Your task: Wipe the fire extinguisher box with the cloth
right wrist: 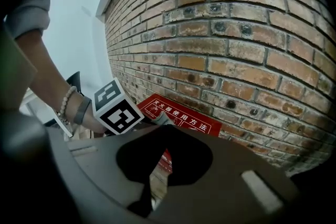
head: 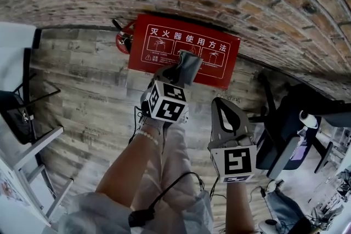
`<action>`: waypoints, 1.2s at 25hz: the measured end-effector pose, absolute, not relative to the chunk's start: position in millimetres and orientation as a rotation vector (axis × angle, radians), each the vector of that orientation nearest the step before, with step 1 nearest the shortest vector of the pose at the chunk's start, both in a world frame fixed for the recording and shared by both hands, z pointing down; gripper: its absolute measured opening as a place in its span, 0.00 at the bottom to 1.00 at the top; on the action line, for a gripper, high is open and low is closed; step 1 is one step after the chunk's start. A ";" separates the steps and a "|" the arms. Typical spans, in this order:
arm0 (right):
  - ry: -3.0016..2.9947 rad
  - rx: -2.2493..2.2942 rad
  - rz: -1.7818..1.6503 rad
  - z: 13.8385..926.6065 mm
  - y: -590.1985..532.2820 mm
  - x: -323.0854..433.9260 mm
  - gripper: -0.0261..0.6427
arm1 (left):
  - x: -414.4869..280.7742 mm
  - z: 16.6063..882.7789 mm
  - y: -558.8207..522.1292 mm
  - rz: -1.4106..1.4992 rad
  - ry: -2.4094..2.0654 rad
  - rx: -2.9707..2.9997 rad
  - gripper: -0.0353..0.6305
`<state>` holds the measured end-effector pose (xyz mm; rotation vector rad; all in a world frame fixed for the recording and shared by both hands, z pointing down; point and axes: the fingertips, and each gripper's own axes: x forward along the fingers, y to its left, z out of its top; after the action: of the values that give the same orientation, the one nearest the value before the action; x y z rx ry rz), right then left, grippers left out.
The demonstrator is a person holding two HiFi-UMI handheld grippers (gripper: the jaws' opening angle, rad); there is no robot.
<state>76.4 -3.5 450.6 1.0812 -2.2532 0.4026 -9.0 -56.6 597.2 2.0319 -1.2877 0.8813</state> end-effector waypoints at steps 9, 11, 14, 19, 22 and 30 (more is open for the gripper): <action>-2.263 1.057 0.389 449.5 -0.5 53.8 0.05 | -51.8 596.8 -60.4 0.884 -1.343 2.002 0.07; -2.262 1.048 0.386 449.4 0.2 49.0 0.06 | -60.7 596.4 -61.2 0.892 -1.351 2.005 0.07; -2.265 1.036 0.377 448.6 0.9 41.4 0.06 | -74.7 596.2 -61.3 0.899 -1.369 2.001 0.07; -2.270 1.024 0.373 449.3 2.3 28.4 0.05 | -99.7 596.3 -61.5 0.897 -1.400 1.982 0.07; -2.278 1.021 0.373 448.5 3.2 20.2 0.06 | -113.4 596.9 -60.4 0.901 -1.414 1.968 0.07; -2.288 1.011 0.370 444.5 3.5 9.0 0.06 | -149.0 595.8 -57.0 0.894 -1.473 1.916 0.07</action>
<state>9.0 3.5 444.5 1.0113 -2.2884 0.3695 -149.0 -57.0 595.8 1.9160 -1.4727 0.8936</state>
